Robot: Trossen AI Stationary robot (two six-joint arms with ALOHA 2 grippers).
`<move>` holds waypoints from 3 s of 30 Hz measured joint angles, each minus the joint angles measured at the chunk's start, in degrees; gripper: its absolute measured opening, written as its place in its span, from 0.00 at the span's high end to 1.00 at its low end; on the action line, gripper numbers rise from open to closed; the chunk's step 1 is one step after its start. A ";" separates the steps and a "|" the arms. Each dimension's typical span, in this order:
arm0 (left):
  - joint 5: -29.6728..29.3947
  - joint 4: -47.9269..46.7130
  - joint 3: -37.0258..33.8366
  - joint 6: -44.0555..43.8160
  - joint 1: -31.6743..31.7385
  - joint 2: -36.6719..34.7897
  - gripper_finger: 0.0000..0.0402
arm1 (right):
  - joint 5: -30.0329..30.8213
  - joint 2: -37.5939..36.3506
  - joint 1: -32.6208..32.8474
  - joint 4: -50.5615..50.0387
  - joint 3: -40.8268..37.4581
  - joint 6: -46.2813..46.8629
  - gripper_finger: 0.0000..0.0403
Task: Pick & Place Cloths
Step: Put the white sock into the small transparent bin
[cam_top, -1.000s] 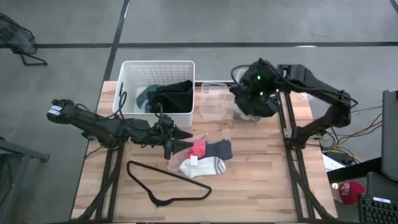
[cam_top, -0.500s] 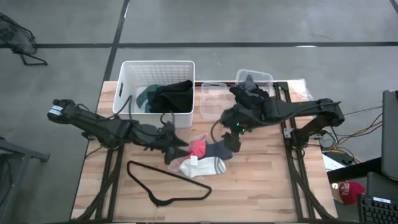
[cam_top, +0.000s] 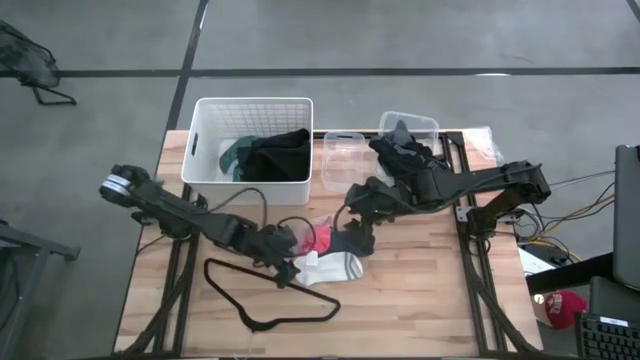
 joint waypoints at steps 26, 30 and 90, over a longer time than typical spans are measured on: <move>-1.59 8.34 0.11 -0.04 0.11 4.20 0.96 | 0.02 -0.06 0.30 6.61 -0.23 2.60 0.67; -3.85 11.77 0.11 -0.25 0.09 -1.62 0.98 | -0.17 -0.08 1.19 7.94 -0.28 2.60 0.70; -16.81 30.77 0.17 4.65 -0.17 -19.75 0.95 | 7.75 4.17 5.18 28.37 1.42 -1.14 0.95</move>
